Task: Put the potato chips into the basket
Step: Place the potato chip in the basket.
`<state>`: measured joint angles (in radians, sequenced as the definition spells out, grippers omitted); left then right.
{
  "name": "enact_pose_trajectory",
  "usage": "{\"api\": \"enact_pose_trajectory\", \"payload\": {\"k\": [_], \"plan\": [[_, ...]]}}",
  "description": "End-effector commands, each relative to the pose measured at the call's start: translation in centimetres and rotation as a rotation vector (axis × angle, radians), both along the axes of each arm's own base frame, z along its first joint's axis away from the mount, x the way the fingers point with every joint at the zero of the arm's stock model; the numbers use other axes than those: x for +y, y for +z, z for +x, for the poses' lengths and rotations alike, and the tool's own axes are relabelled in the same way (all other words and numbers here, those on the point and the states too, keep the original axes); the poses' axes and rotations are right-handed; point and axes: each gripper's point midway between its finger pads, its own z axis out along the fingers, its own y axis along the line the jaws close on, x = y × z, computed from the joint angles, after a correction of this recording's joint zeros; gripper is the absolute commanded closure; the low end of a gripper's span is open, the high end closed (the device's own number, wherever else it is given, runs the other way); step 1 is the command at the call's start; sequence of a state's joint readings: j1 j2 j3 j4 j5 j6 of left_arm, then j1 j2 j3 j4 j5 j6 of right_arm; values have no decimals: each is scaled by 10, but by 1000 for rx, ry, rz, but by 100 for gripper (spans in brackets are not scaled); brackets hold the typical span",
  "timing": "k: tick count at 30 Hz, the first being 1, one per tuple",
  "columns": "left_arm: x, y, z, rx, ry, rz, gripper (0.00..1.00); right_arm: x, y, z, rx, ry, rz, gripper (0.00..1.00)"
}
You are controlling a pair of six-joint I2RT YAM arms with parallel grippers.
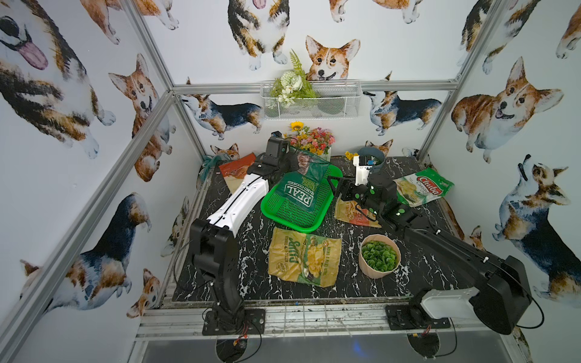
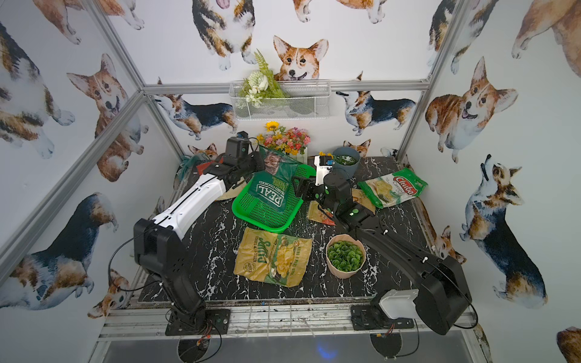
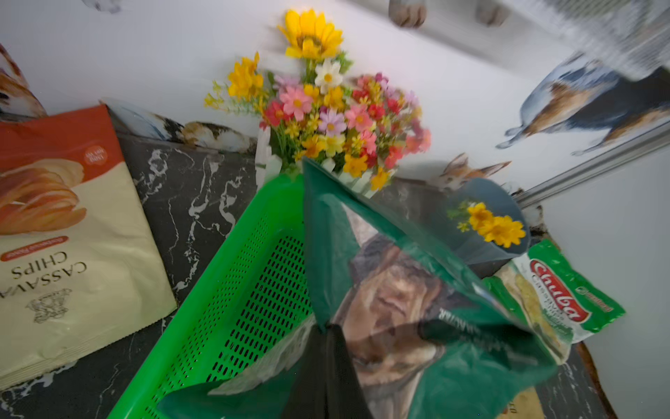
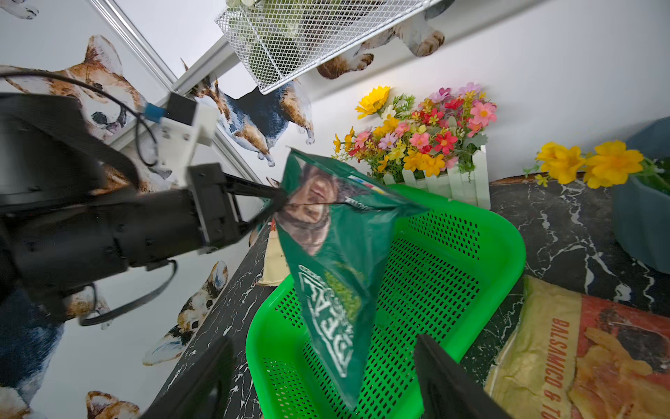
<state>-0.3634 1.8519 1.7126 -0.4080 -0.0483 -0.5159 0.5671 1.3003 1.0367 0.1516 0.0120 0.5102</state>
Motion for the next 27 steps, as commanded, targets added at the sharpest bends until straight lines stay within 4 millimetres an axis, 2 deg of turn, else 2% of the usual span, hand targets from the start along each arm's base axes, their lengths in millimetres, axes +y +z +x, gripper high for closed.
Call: {"api": "enact_pose_trajectory", "payload": {"k": [1, 6, 11, 15, 16, 17, 18, 20, 22, 25, 27], "plan": [[-3, -30, 14, 81, 74, -30, 100, -6, 11, 1, -33, -18, -13, 19], [-6, -59, 20, 124, 116, -13, 100, -9, 12, 0, -36, -25, -19, 19], [-10, -77, 17, 171, 63, 55, 100, -8, 8, 0, -25, -18, -22, 19], [-18, -101, 17, 248, -8, 96, 100, -3, 4, 3, -13, -6, -15, 19], [-21, -105, 17, 263, -22, 98, 96, -2, 3, 4, -11, -1, -14, 19], [-22, -107, 17, 272, -32, 105, 76, 0, 1, 5, -5, 3, -17, 19], [-22, -107, 18, 277, -36, 111, 62, 2, 0, 7, 2, 8, -19, 19], [-19, -99, 18, 268, -25, 126, 45, 7, -5, 11, 23, 22, -35, 19], [-12, -80, 17, 226, -2, 140, 42, 14, -15, 17, 65, 35, -56, 22], [-7, -48, 9, 128, 13, 141, 43, 27, -31, 27, 138, 77, -79, 36], [-11, -42, -1, 87, -18, 96, 46, 38, -46, 35, 198, 113, -99, 45]]}}
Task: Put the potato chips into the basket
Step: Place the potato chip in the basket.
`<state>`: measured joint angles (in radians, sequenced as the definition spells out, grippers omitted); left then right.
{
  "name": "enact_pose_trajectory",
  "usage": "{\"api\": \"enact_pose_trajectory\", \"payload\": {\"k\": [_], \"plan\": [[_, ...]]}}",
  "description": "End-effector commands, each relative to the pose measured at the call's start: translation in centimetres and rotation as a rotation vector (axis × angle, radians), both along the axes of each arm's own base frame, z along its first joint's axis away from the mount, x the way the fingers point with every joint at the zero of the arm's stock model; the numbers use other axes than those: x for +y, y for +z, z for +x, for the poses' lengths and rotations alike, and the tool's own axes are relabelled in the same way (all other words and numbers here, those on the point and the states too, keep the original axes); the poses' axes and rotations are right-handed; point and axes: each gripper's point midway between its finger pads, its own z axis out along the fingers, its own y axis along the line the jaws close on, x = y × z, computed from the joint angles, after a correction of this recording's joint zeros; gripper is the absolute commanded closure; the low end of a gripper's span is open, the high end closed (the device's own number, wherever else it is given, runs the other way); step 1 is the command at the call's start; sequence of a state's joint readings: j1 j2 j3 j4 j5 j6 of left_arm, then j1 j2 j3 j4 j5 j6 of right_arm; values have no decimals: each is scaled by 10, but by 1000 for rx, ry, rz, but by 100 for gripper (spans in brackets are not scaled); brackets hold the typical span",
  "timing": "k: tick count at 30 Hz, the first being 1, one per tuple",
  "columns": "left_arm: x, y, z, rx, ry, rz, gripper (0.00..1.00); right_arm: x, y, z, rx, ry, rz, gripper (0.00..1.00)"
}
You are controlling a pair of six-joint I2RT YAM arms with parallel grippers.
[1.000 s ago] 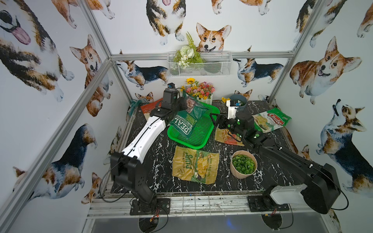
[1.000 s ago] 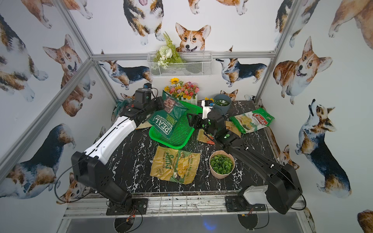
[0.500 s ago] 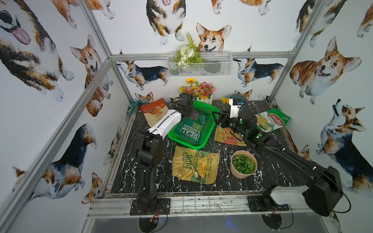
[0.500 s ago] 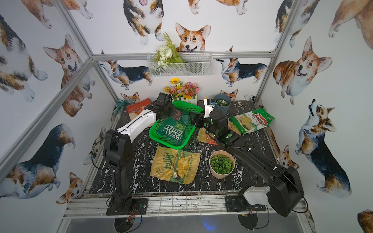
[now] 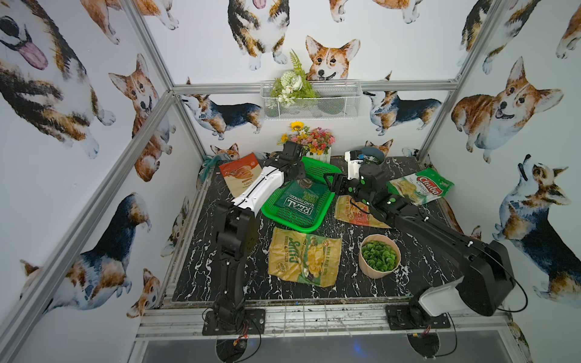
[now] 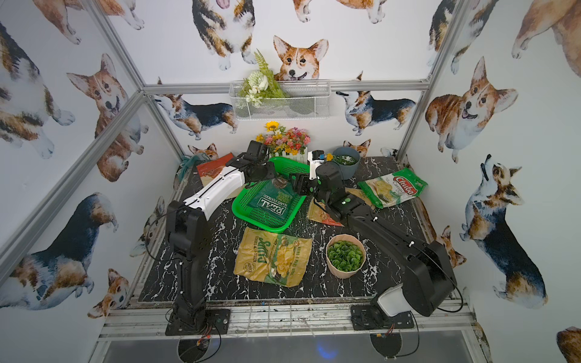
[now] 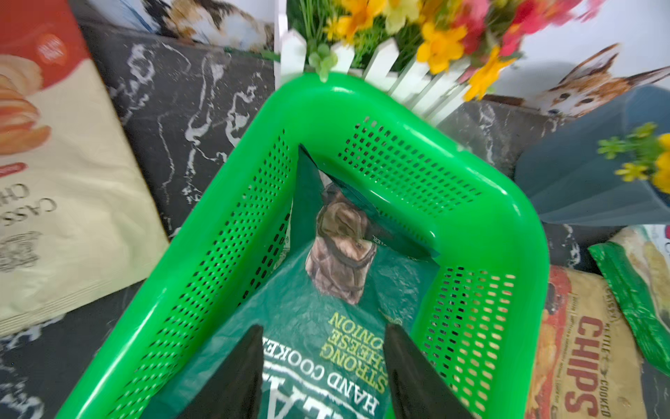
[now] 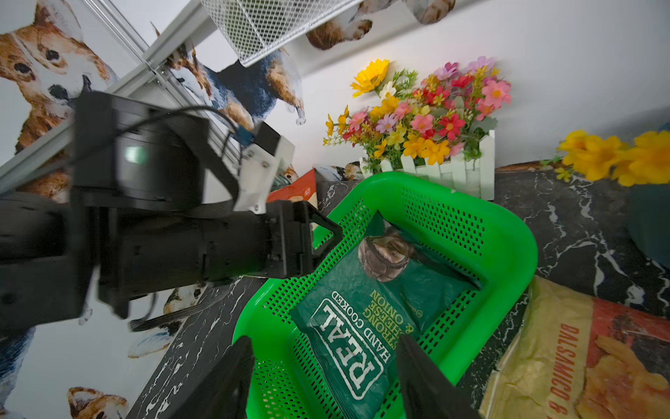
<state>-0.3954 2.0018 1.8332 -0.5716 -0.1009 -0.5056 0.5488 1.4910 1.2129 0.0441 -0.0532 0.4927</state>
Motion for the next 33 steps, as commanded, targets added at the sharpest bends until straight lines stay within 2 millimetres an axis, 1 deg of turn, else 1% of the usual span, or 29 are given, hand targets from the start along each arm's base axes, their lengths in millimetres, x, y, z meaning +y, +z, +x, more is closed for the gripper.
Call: {"api": "enact_pose_trajectory", "payload": {"k": [1, 3, 4, 6, 7, 8, 9, 11, 12, 13, 16, 19, 22, 24, 25, 27, 29, 32, 33], "plan": [[-5, 7, -10, -75, -49, -46, 47, 18, -29, 6, 130, 78, -47, 48], [-11, -17, -20, -27, -83, -67, 49, 30, -52, 17, 213, 113, -82, 53], [-12, -28, -23, 1, -91, -70, 50, 35, -64, 22, 249, 128, -101, 54], [-16, -58, -27, 84, -105, -68, 52, 44, -85, 32, 318, 144, -142, 52], [-18, -69, -28, 108, -107, -69, 54, 47, -102, 40, 362, 140, -170, 52], [-18, -77, -28, 124, -102, -70, 55, 49, -112, 44, 387, 136, -185, 53], [-18, -84, -28, 141, -90, -72, 56, 52, -126, 52, 424, 129, -206, 54], [-16, -95, -31, 161, -74, -71, 57, 62, -141, 63, 467, 153, -231, 58], [-12, -102, -35, 177, -60, -61, 57, 67, -152, 68, 493, 163, -249, 60], [-8, -109, -39, 194, -47, -46, 57, 70, -159, 72, 511, 165, -259, 60], [8, -130, -58, 251, -15, 12, 57, 78, -190, 87, 570, 165, -317, 61], [17, -143, -75, 278, 4, 21, 57, 77, -217, 93, 597, 156, -383, 59], [20, -152, -88, 303, 12, 10, 58, 69, -245, 96, 630, 128, -455, 55], [21, -155, -94, 310, 12, 3, 58, 66, -254, 95, 641, 122, -478, 52], [22, -155, -96, 313, 12, 2, 58, 65, -254, 95, 642, 119, -482, 50], [22, -148, -96, 296, 12, -5, 59, 66, -247, 96, 632, 118, -470, 47], [20, -134, -91, 260, 9, -19, 59, 70, -231, 99, 602, 119, -440, 46], [15, -107, -79, 190, 0, -45, 59, 81, -192, 107, 525, 132, -368, 46], [13, -93, -73, 153, -3, -56, 59, 85, -175, 110, 490, 139, -337, 46]]}}
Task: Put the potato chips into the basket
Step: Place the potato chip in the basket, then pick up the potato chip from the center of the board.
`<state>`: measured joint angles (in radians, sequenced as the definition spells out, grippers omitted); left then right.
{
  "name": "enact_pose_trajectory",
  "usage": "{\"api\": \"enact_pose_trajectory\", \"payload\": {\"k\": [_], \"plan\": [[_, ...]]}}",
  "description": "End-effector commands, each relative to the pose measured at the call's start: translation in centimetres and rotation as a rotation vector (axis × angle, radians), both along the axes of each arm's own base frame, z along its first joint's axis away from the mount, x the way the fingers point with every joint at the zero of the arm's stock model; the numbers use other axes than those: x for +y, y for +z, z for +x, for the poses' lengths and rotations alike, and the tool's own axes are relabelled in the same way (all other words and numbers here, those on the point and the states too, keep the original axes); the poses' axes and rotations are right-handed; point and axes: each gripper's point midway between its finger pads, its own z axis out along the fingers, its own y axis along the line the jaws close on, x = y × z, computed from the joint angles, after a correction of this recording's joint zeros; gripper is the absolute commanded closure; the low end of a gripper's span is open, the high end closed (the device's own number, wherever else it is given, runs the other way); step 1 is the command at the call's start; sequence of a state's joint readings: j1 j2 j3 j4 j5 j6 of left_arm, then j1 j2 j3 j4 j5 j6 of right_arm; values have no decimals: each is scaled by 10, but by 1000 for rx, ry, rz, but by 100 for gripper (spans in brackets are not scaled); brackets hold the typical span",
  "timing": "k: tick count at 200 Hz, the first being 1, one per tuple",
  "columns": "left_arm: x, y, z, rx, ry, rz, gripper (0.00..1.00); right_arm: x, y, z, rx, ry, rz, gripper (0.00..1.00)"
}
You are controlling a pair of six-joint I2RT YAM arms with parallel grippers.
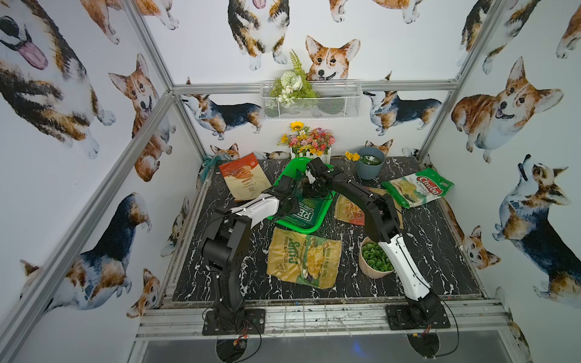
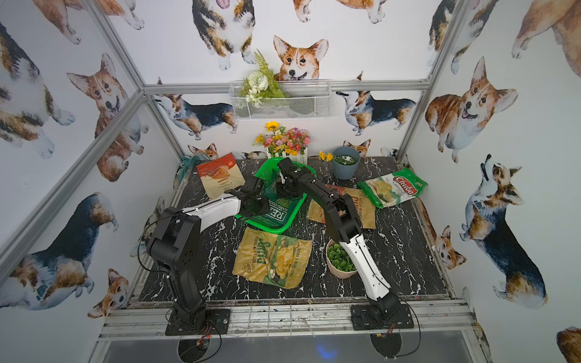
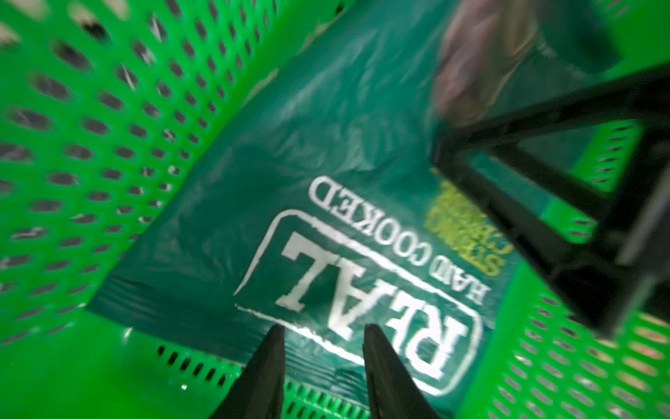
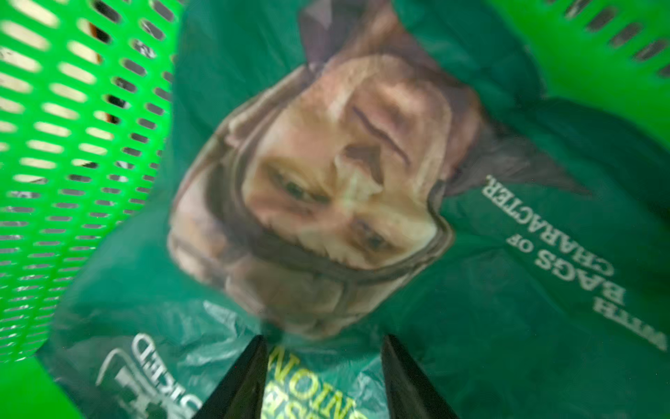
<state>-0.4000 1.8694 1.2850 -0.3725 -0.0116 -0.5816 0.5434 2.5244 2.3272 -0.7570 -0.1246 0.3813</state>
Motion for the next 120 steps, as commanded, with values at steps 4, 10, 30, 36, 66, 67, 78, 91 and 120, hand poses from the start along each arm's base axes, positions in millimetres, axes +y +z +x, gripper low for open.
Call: {"api": "enact_pose_trajectory", "payload": {"k": [4, 10, 30, 36, 66, 67, 78, 91, 120], "plan": [[-8, 52, 25, -146, -7, -41, 59, 16, 71, 9, -125, 14, 119, 46], [-9, 66, 31, -183, -9, -47, 59, 18, 85, 11, -149, 17, 145, 46], [-8, 116, 44, -303, -4, -50, 59, 20, 123, 9, -208, 20, 196, 46], [-6, 131, 45, -336, 2, -50, 59, 19, 131, 7, -221, 22, 200, 47], [18, 184, 19, -438, 62, -46, 56, 3, 156, -18, -245, 49, 188, 46], [19, 186, 17, -440, 64, -47, 56, 2, 156, -19, -244, 51, 188, 46], [33, 189, -5, -436, 103, -42, 53, -5, 158, -35, -238, 68, 189, 46], [49, 183, -36, -402, 147, -52, 50, -16, 160, -53, -242, 67, 189, 46], [70, 142, -107, -236, 179, -67, 44, -33, 168, -86, -275, 42, 247, 46]]}}
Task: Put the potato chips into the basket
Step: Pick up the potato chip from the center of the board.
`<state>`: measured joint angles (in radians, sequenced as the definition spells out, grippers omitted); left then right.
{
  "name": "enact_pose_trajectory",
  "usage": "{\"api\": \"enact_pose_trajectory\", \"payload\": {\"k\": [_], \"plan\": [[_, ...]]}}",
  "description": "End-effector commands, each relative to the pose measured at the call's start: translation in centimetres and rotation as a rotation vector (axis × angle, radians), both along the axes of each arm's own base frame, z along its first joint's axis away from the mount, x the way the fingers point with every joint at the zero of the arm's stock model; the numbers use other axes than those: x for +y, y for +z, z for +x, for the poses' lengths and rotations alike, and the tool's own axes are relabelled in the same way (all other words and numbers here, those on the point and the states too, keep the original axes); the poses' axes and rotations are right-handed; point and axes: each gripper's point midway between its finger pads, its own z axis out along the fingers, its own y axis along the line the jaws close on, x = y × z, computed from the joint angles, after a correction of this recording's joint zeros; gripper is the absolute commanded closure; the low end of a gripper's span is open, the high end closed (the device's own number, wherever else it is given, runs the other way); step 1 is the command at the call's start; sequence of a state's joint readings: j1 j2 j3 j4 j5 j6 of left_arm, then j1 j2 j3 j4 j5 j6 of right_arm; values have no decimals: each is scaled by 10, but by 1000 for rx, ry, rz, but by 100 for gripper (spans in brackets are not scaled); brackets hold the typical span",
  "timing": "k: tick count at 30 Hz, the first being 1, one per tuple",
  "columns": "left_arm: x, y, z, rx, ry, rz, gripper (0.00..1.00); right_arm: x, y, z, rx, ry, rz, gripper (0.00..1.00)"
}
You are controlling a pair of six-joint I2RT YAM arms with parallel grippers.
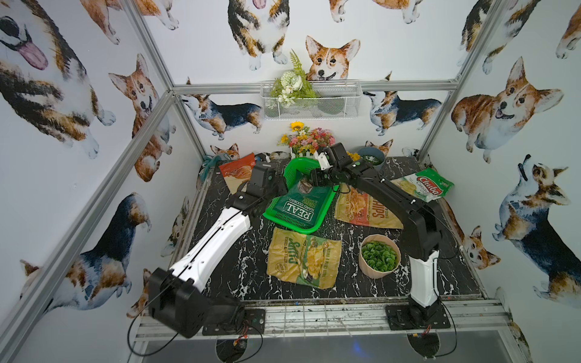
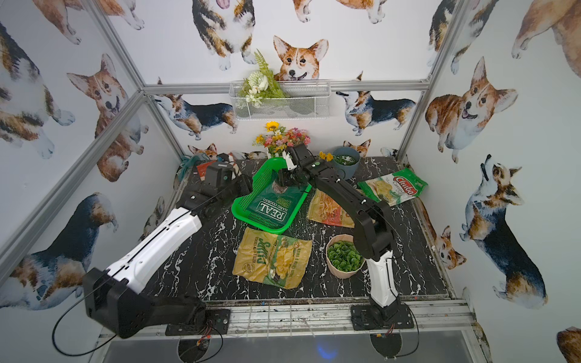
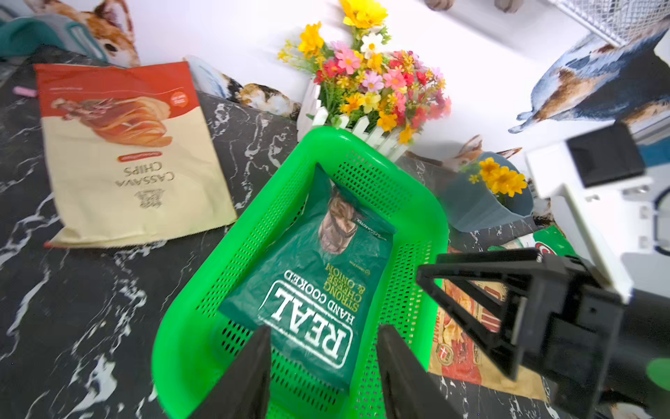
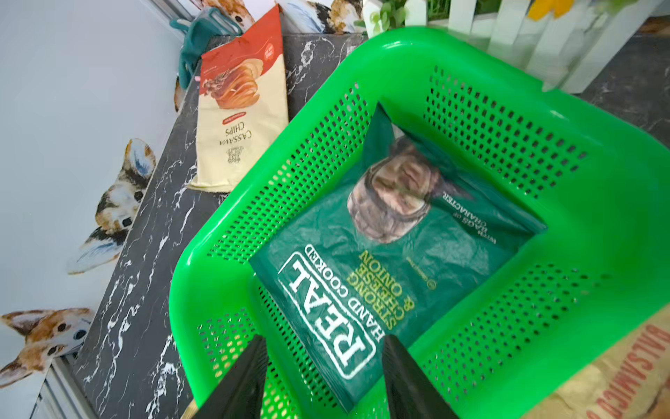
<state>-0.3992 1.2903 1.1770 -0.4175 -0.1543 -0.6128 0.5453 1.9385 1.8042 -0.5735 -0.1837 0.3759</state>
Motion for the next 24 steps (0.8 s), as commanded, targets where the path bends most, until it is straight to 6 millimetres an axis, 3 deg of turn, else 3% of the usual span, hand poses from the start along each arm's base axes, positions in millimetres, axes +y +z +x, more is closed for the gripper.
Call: {"api": "enact_pose_trajectory", "payload": {"k": [1, 6, 11, 16, 24], "plan": [[24, -50, -61, 202, 51, -3, 44, -4, 22, -17, -88, 0, 88, 46], [35, -97, -116, 342, 60, -37, 35, -3, 44, -24, -152, -4, 180, 47], [30, -156, -149, 467, 30, -106, 32, 5, 59, -12, -183, -5, 212, 47], [20, -179, -161, 519, -5, -162, 32, 10, 67, -8, -188, -4, 244, 47], [27, -215, -172, 624, -23, -195, 32, 13, 52, -14, -154, -9, 273, 47]]}}
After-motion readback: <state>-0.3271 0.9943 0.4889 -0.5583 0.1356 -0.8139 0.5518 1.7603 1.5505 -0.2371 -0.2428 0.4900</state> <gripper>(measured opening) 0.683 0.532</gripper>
